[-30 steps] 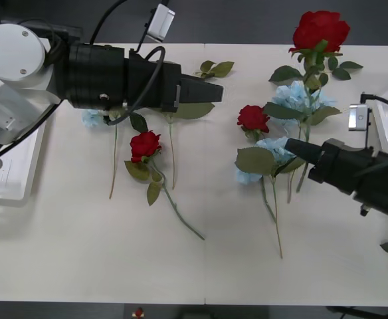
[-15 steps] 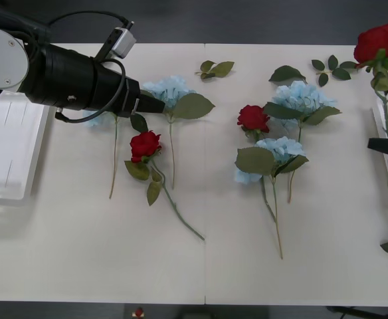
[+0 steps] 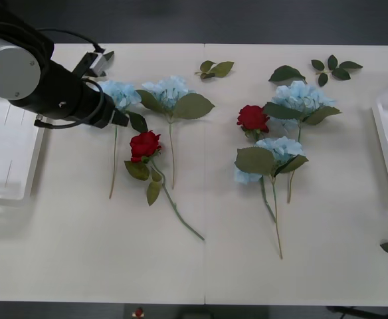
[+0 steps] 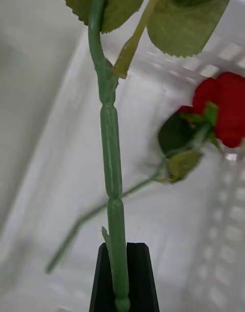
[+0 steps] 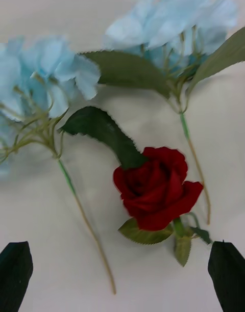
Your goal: Put the red flowers into the right box and the blue flowers into the left box
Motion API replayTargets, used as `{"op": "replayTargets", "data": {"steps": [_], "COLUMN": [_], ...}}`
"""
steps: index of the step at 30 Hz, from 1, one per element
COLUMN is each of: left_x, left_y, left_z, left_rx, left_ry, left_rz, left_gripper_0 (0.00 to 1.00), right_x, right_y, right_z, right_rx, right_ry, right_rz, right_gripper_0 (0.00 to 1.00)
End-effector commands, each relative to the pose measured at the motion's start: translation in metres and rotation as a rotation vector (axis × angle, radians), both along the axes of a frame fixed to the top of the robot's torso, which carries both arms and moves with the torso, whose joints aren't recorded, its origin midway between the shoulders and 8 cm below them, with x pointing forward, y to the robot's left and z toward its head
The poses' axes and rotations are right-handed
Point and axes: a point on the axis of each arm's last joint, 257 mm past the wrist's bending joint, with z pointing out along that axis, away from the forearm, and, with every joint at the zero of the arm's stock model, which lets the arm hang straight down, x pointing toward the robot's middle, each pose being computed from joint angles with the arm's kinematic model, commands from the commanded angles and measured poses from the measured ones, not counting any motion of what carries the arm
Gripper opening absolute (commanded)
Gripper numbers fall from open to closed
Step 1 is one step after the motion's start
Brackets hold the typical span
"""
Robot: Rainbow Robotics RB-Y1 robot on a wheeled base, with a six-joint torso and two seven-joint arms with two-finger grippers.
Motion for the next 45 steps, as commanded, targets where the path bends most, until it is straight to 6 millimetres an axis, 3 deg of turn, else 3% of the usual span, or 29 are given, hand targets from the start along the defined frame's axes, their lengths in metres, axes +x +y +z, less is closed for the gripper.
{"op": "replayTargets", "data": {"steps": [1,7,10,16,26,27,31,33,37,42,45], "left_x": [0.015,0.028,0.034,0.047,0.05,0.051,0.05,0.05,0.05,0.05,0.051], "left_y": [0.029,0.047,0.047,0.043,0.031,0.032,0.027,0.025,0.027,0.029,0.031], "left_z": [0.011,-0.003,-0.007,-0.035,-0.061,-0.064,-0.071,-0.074,-0.079,-0.086,-0.091], "left_rx": [0.041,0.135,0.148,0.21,0.245,0.255,0.264,0.266,0.282,0.313,0.321], "left_ry": [0.036,0.085,0.079,0.086,0.106,0.106,0.111,0.113,0.117,0.11,0.106], "left_rz": [0.088,0.129,0.135,0.164,0.17,0.171,0.168,0.169,0.173,0.169,0.17], "left_gripper_0": [1.0,1.0,1.0,1.0,1.0,1.0,1.0,1.0,1.0,1.0,1.0], "right_x": [0.021,0.027,0.027,0.013,0.009,0.009,0.011,0.014,0.021,0.03,0.038], "right_y": [-0.036,-0.068,-0.077,-0.097,-0.1,-0.101,-0.102,-0.099,-0.086,-0.057,-0.03], "right_z": [0.022,0.014,0.012,-0.008,-0.027,-0.026,-0.024,-0.022,-0.021,-0.02,-0.007], "right_rx": [-0.076,-0.18,-0.227,-0.305,-0.286,-0.288,-0.306,-0.31,-0.315,-0.254,-0.175], "right_ry": [-0.064,-0.068,-0.064,-0.011,-0.007,-0.009,-0.02,-0.024,-0.025,0.017,0.056], "right_rz": [-0.048,-0.086,-0.088,-0.099,-0.13,-0.132,-0.128,-0.118,-0.078,-0.025,0.009], "right_gripper_0": [0.0,0.0,0.0,0.0,0.0,0.08,0.58,0.75,0.86,0.88,0.88]}}
